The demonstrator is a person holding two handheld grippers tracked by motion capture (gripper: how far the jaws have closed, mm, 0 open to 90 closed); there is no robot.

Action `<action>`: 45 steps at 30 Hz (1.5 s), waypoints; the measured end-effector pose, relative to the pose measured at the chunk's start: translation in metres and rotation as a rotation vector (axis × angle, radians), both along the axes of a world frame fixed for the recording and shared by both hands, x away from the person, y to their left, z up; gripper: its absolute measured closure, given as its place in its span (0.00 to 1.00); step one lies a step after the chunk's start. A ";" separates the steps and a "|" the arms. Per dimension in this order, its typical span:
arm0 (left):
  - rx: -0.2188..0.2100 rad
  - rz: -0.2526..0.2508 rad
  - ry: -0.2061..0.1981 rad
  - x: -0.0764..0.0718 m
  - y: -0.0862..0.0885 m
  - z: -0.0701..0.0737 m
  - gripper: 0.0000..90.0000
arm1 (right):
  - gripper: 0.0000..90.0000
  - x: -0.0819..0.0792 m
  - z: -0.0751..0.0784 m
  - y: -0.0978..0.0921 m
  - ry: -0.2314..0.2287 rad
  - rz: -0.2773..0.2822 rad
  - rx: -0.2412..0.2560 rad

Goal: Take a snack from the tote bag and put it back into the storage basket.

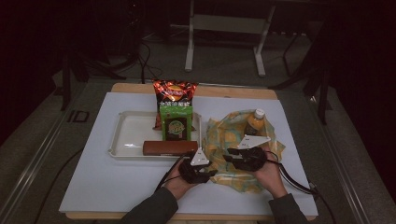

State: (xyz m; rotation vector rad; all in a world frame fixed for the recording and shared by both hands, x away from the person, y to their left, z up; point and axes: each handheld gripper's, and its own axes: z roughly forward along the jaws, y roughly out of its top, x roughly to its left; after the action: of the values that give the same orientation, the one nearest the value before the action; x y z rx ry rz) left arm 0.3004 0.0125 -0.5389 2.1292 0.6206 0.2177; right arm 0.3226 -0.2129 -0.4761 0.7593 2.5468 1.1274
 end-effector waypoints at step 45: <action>-0.076 -0.003 0.031 -0.003 0.001 0.011 0.60 | 0.81 -0.026 -0.045 -0.023 0.076 -0.025 -0.026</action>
State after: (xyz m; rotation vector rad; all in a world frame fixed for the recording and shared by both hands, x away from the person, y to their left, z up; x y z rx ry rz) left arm 0.2973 0.0132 -0.5277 2.0636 0.6344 0.1573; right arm 0.2963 -0.2356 -0.5214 0.8411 2.6008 1.0749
